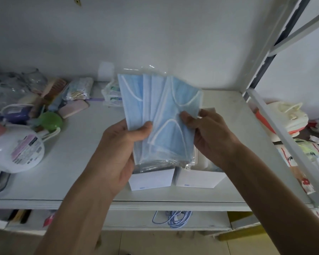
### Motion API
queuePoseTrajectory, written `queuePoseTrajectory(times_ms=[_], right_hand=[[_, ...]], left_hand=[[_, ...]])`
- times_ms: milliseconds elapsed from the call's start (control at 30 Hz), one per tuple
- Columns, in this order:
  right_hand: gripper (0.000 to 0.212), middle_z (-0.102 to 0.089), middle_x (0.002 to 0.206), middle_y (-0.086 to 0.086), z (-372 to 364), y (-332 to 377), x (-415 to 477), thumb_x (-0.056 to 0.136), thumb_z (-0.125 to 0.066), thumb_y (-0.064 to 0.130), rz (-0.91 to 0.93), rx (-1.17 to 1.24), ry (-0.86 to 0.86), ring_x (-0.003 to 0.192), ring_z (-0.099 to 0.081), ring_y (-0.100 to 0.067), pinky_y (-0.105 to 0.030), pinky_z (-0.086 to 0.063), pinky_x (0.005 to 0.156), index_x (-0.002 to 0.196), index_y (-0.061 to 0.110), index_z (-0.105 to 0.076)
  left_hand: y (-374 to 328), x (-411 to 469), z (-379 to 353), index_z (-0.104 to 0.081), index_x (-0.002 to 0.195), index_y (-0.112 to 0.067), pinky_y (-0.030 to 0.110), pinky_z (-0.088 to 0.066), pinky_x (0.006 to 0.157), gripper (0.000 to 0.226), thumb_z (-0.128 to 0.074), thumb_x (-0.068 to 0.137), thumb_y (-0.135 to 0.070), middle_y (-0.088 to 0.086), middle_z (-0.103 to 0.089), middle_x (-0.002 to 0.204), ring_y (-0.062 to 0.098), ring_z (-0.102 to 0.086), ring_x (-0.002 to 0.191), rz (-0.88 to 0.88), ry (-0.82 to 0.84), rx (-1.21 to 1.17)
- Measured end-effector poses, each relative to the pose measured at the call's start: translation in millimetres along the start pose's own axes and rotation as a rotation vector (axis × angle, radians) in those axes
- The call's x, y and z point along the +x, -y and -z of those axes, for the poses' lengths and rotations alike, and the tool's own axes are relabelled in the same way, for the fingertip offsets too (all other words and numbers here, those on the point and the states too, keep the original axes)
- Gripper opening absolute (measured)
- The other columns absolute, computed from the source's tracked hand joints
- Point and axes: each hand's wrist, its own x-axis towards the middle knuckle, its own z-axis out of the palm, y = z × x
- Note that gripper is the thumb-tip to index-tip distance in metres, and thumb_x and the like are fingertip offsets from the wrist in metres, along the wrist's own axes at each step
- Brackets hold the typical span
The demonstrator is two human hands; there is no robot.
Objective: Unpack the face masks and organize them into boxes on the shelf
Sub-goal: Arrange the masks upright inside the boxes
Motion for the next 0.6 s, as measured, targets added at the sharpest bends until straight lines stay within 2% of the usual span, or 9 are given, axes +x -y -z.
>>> queuePoseTrajectory(times_ms=[133, 267, 333, 400, 467, 533, 600], right_hand=[[0.014, -0.073, 0.086, -0.008, 4, 1, -3, 0.090, -0.056, -0.006, 0.024, -0.037, -0.026, 0.078, -0.071, -0.018, -0.031, -0.060, 0.075, 0.095, 0.001, -0.066], [0.032, -0.065, 0.118, -0.023, 1, 1, -4, 0.089, -0.059, -0.001, -0.047, -0.046, 0.126, 0.107, -0.064, -0.038, -0.047, -0.053, 0.092, 0.120, -0.007, -0.059], [0.039, -0.061, 0.124, -0.027, -1, 0, -5, 0.087, -0.063, 0.005, -0.108, -0.069, 0.192, 0.110, -0.062, -0.039, -0.045, -0.053, 0.093, 0.123, -0.008, -0.057], [0.040, -0.059, 0.124, -0.028, -1, 0, -4, 0.085, -0.063, 0.009, -0.129, -0.085, 0.214, 0.104, -0.062, -0.035, -0.042, -0.054, 0.091, 0.121, -0.008, -0.059], [0.042, -0.061, 0.122, -0.027, 0, 2, -2, 0.082, -0.065, 0.008, -0.137, -0.082, 0.202, 0.100, -0.063, -0.034, -0.041, -0.056, 0.089, 0.120, -0.008, -0.060], [0.044, -0.064, 0.118, -0.023, 2, 2, 0, 0.078, -0.068, 0.007, -0.133, -0.116, 0.168, 0.094, -0.066, -0.031, -0.039, -0.058, 0.081, 0.120, -0.005, -0.062], [0.043, -0.064, 0.118, -0.023, 2, 3, 0, 0.079, -0.068, 0.007, -0.150, -0.158, 0.183, 0.095, -0.066, -0.032, -0.039, -0.058, 0.081, 0.120, -0.004, -0.062]], left_hand=[[-4, 0, 7, -0.071, 0.107, -0.007, 0.038, -0.058, 0.079, 0.035, -0.071, 0.073, -0.006, 0.011, -0.074, 0.102, 0.027, -0.071, 0.095, -0.053, -0.067, 0.023], [-6, -3, 2, -0.072, 0.099, -0.011, 0.034, -0.059, 0.069, 0.054, -0.083, 0.046, -0.009, 0.003, -0.077, 0.089, 0.021, -0.074, 0.081, -0.140, -0.176, 0.094], [-8, -4, -1, -0.072, 0.095, -0.013, 0.032, -0.059, 0.066, 0.056, -0.085, 0.041, -0.012, 0.000, -0.077, 0.086, 0.018, -0.074, 0.077, -0.172, -0.196, 0.144], [-9, -4, -3, -0.072, 0.093, -0.013, 0.030, -0.059, 0.065, 0.049, -0.087, 0.047, -0.011, -0.001, -0.077, 0.085, 0.016, -0.074, 0.075, -0.180, -0.204, 0.188], [-12, -4, -3, -0.072, 0.095, -0.011, 0.032, -0.059, 0.071, 0.038, -0.085, 0.060, -0.014, 0.002, -0.077, 0.087, 0.017, -0.074, 0.078, -0.139, -0.174, 0.209], [-15, -4, -3, -0.072, 0.098, -0.008, 0.035, -0.059, 0.075, 0.020, -0.073, 0.080, -0.016, 0.005, -0.076, 0.090, 0.019, -0.073, 0.081, -0.052, -0.108, 0.088], [-16, -4, -1, -0.072, 0.095, -0.007, 0.035, -0.060, 0.071, 0.012, -0.064, 0.087, -0.010, 0.008, -0.076, 0.089, 0.020, -0.073, 0.078, -0.001, -0.128, 0.015]])
